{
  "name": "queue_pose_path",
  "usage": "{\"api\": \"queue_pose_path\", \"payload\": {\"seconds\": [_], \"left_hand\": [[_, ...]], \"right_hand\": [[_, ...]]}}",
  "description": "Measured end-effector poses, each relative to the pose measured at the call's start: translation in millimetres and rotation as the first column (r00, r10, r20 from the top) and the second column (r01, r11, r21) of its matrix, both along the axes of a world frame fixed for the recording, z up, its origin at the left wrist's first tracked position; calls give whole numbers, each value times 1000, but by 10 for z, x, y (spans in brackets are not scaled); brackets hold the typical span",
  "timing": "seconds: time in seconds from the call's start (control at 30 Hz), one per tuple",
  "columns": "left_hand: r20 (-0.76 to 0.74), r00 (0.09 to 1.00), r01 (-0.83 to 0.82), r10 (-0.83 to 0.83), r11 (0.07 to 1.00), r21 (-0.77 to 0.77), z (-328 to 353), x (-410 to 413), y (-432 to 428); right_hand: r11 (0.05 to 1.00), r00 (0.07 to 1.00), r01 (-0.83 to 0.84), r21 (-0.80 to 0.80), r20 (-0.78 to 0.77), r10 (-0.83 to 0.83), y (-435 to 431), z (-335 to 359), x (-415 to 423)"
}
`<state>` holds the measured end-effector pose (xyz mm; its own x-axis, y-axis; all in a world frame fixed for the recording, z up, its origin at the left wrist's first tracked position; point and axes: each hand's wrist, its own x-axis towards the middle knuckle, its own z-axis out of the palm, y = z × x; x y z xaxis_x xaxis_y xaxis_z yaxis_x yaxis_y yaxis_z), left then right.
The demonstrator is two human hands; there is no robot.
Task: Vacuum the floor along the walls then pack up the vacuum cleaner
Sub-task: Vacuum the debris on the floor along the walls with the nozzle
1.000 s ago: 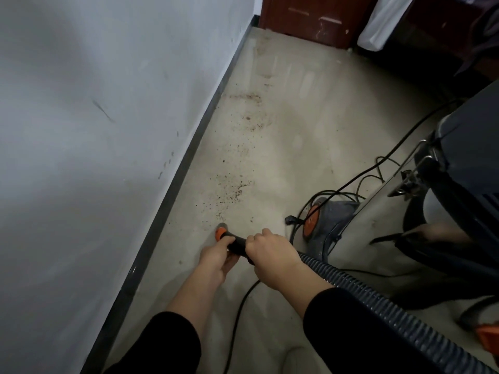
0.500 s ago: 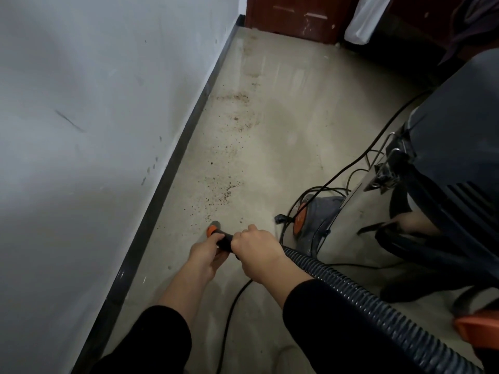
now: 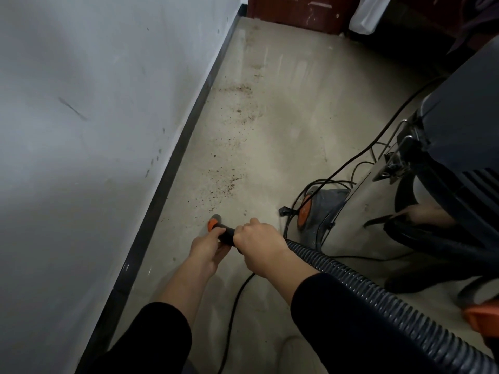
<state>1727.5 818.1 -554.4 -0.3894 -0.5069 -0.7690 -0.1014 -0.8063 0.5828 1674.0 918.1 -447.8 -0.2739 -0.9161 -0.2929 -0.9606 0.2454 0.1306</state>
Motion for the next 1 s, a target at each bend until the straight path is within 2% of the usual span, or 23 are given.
{"api": "queue_pose_path", "payload": {"seconds": [0.37, 1.0], "left_hand": [[51, 998, -25, 26, 999, -26, 16, 325, -88], [48, 989, -140, 143, 989, -50, 103, 868, -300]], "right_hand": [[998, 998, -62, -8, 2, 62, -82, -18, 267], [984, 985, -173, -27, -6, 173, -415, -83, 660]]}}
